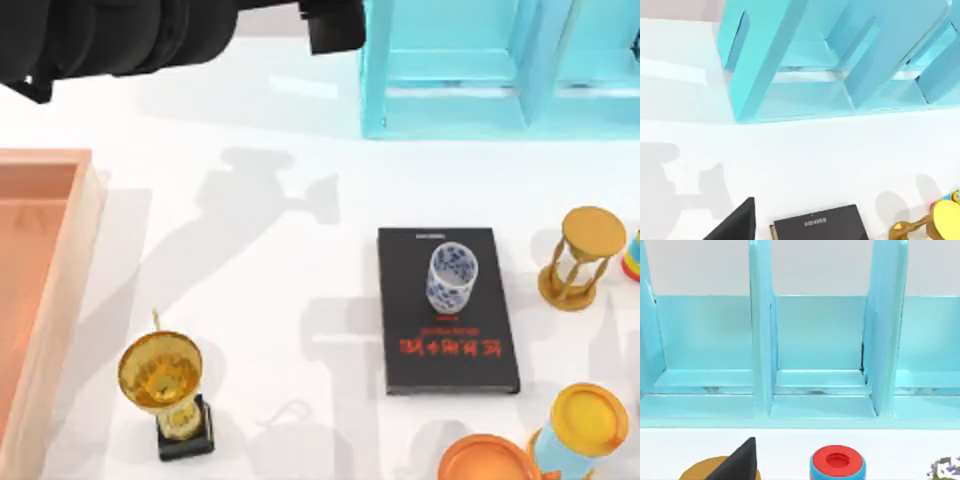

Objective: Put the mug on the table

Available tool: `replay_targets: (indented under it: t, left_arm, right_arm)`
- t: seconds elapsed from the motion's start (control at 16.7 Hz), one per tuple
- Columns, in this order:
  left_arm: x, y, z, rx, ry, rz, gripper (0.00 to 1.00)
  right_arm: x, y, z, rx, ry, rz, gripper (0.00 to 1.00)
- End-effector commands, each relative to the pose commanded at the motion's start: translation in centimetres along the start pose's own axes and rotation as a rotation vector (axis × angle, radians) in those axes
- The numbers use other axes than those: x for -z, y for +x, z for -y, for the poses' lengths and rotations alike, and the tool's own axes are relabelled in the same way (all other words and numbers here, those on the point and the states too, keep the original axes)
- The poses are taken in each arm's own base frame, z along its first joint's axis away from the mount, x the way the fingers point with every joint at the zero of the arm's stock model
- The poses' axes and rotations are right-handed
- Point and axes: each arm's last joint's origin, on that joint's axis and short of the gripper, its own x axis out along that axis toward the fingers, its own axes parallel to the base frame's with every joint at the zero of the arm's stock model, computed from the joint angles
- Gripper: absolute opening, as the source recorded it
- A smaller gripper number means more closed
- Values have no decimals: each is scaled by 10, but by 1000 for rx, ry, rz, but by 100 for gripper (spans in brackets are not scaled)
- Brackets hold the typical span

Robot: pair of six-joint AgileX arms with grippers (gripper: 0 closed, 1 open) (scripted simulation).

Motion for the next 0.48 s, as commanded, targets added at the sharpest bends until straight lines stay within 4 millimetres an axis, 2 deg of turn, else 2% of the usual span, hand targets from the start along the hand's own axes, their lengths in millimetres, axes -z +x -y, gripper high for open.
replay_targets:
  t: [0.12, 0.24, 0.48]
  left_arm:
    - [-5, 35, 36, -14, -19, -113, 100]
    - [-1, 69, 70, -46, -32, -217, 100]
    - [30, 127, 120, -156, -43, -391, 100]
  right_arm:
    - [0, 0, 0, 0, 0, 0, 100]
    - [0, 0, 0, 0, 0, 0, 100]
    - [0, 0, 0, 0, 0, 0, 100]
